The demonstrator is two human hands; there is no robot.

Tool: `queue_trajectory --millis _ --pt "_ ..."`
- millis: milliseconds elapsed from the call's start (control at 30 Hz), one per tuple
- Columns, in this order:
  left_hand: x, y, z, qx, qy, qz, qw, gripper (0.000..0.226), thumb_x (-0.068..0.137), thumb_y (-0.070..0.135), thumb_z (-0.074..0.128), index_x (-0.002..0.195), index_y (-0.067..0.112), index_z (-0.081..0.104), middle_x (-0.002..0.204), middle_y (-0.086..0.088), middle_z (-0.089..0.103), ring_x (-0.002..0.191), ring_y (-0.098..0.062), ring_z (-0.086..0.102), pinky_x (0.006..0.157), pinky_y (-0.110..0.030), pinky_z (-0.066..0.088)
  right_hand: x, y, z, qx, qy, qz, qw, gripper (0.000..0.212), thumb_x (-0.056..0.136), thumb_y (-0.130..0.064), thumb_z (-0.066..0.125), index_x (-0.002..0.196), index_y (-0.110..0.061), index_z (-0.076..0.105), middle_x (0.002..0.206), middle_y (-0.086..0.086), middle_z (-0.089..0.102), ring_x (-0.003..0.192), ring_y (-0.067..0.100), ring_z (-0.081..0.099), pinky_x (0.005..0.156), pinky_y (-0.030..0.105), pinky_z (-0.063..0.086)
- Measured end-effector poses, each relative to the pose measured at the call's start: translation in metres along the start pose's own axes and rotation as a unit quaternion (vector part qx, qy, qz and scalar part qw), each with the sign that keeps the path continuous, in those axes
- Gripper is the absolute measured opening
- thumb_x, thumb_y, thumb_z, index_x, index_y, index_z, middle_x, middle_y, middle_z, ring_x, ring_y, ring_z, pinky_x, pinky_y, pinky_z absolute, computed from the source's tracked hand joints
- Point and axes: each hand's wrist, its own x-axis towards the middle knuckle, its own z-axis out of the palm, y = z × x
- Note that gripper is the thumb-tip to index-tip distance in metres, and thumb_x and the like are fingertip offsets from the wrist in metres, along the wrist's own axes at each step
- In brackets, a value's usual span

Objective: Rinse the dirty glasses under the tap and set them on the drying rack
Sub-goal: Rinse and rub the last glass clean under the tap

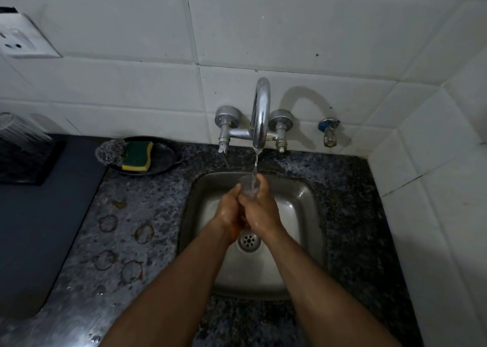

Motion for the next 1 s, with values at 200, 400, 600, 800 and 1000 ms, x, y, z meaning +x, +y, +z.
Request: queue_trajectory --millis 200,400,600,800,1000 --pt "0.002 0.005 0.012 -0.024 -0.031 0.033 0.999 0.038 0.109 0.039 0.044 0.094 0.015 0.07 0.079 -0.004 0.071 0.072 -0.013 0.071 0.077 -0.031 0.053 -0.016 0.0 -0.006 -0.195 -0.002 -0.079 0.978 0.062 0.108 -0.036 0.042 0.159 -0.052 0.009 0.148 0.008 0.04 0.113 0.031 0.066 0.085 0.036 0.052" --pt "0.007 -0.001 0.003 -0.051 -0.004 0.026 0.998 0.038 0.109 0.034 0.041 0.108 0.01 0.071 0.095 -0.011 0.075 0.087 -0.022 0.074 0.086 -0.037 0.053 -0.002 -0.007 -0.005 -0.088 -0.027 -0.031 0.995 0.042 0.104 -0.032 0.052 0.142 -0.044 0.039 0.136 0.003 0.057 0.099 0.016 0.056 0.073 0.024 0.042" --pt "0.004 -0.007 0.0 -0.061 0.023 0.022 0.998 0.052 0.105 0.048 0.036 0.106 0.012 0.074 0.095 -0.016 0.075 0.077 -0.026 0.072 0.066 -0.036 0.053 0.009 -0.004 -0.003 -0.018 -0.055 0.016 0.998 0.025 0.103 -0.052 0.048 0.128 -0.049 0.053 0.123 -0.003 0.069 0.109 0.021 0.067 0.1 0.047 0.055" --pt "-0.006 -0.009 0.008 -0.009 -0.037 0.035 0.999 0.05 0.101 0.057 0.052 0.094 0.013 0.073 0.076 -0.009 0.073 0.065 -0.019 0.072 0.06 -0.028 0.057 0.007 -0.001 -0.006 0.005 0.026 0.014 1.0 0.031 0.106 -0.054 0.045 0.118 -0.042 0.071 0.104 -0.017 0.074 0.096 0.006 0.069 0.089 0.033 0.057" --pt "0.002 -0.004 0.003 -0.057 -0.024 0.074 0.995 0.04 0.105 0.043 0.051 0.084 0.014 0.068 0.07 -0.004 0.063 0.064 -0.017 0.065 0.066 -0.032 0.055 -0.015 0.018 0.0 -0.017 -0.029 -0.079 0.996 0.047 0.109 -0.043 0.045 0.156 -0.036 0.045 0.146 -0.003 0.059 0.126 0.013 0.06 0.107 0.036 0.051"
